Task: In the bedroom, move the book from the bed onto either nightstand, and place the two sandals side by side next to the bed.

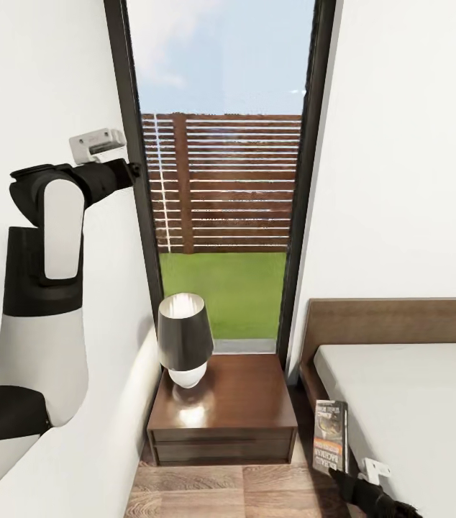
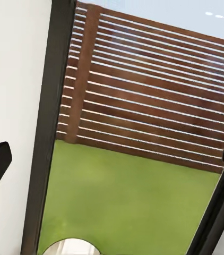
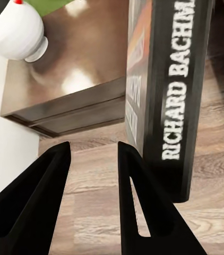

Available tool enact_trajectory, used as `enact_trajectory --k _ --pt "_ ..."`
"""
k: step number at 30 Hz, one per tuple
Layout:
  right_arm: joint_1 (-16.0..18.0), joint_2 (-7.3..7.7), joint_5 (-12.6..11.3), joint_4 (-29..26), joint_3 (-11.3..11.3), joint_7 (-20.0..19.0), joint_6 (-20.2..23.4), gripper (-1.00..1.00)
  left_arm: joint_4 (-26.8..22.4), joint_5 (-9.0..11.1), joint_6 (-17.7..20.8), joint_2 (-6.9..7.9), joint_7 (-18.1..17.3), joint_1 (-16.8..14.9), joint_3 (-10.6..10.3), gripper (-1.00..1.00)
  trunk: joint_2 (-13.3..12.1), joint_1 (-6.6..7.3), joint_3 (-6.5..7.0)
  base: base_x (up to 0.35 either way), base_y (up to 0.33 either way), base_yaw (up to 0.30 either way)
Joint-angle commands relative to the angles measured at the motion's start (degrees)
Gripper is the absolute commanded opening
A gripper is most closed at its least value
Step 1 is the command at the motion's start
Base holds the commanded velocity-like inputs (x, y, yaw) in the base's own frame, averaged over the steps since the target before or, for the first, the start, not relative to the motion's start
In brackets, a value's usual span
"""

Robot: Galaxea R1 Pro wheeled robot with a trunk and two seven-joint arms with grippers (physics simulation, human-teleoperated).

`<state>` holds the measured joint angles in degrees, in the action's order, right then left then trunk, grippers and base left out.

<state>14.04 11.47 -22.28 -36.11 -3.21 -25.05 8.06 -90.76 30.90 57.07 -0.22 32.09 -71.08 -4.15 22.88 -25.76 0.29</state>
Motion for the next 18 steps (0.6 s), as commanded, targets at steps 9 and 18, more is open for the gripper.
enact_trajectory --k 9,18 --pt "0.6 0.07 -0.2 -7.1 -0.1 0.6 7.9 -1.00 0.1 0.5 0.3 -1.19 0.7 -3.8 -0.9 1.00 0.0 -0.02 -0.03 0.000 0.000 0.000" --pt "1.7 -0.02 -0.1 -9.4 1.3 4.0 10.0 -1.00 0.0 0.2 0.4 -2.03 1.3 -7.1 -2.2 1.00 0.0 -0.02 -0.03 0.011 0.000 0.000"
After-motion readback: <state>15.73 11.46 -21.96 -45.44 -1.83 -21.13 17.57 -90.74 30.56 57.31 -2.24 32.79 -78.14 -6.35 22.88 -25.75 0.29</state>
